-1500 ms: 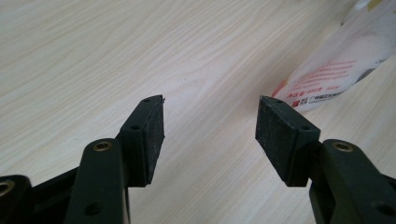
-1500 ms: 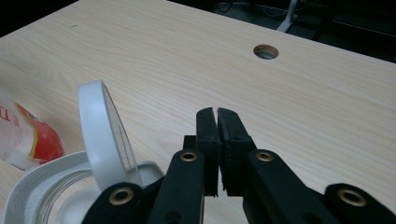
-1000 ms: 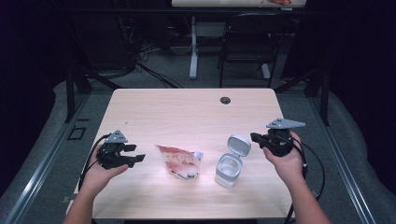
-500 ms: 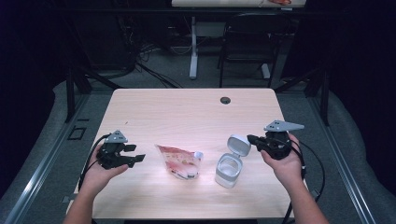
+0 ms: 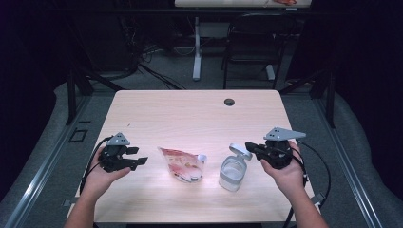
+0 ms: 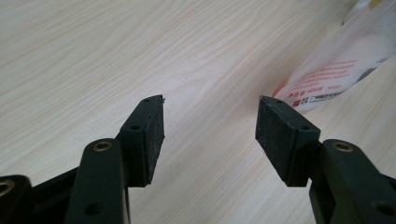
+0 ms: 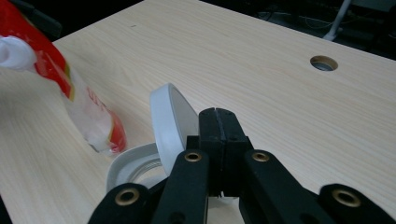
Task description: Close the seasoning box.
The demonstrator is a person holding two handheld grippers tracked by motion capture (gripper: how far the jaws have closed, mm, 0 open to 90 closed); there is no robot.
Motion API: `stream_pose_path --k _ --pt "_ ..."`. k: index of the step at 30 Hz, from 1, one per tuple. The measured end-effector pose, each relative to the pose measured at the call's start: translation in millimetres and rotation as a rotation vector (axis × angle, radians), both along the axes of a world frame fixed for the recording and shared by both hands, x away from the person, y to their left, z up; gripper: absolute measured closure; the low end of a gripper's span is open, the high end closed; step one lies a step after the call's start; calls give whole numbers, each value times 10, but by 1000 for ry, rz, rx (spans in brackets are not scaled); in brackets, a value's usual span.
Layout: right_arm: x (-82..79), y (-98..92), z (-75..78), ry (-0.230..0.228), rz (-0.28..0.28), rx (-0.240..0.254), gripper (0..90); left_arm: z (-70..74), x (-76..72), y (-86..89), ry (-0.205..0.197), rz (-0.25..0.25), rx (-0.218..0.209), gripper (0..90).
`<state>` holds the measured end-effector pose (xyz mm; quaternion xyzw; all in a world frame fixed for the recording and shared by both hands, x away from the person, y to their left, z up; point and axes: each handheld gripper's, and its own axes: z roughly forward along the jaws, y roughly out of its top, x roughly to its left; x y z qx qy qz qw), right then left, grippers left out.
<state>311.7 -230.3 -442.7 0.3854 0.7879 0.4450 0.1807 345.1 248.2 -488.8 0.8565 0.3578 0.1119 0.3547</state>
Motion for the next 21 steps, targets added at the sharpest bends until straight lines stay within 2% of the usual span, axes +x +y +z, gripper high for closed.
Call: stream_pose_path --k 9,15,21 --pt "-108 106 -21 -15 37 -1 900 2 -2 7 0 2 -4 425" --pt "-135 94 -62 -18 20 -15 900 1 -2 10 2 3 -3 425" --pt "-148 11 -154 -14 -16 -2 900 -7 2 16 4 7 -3 425"
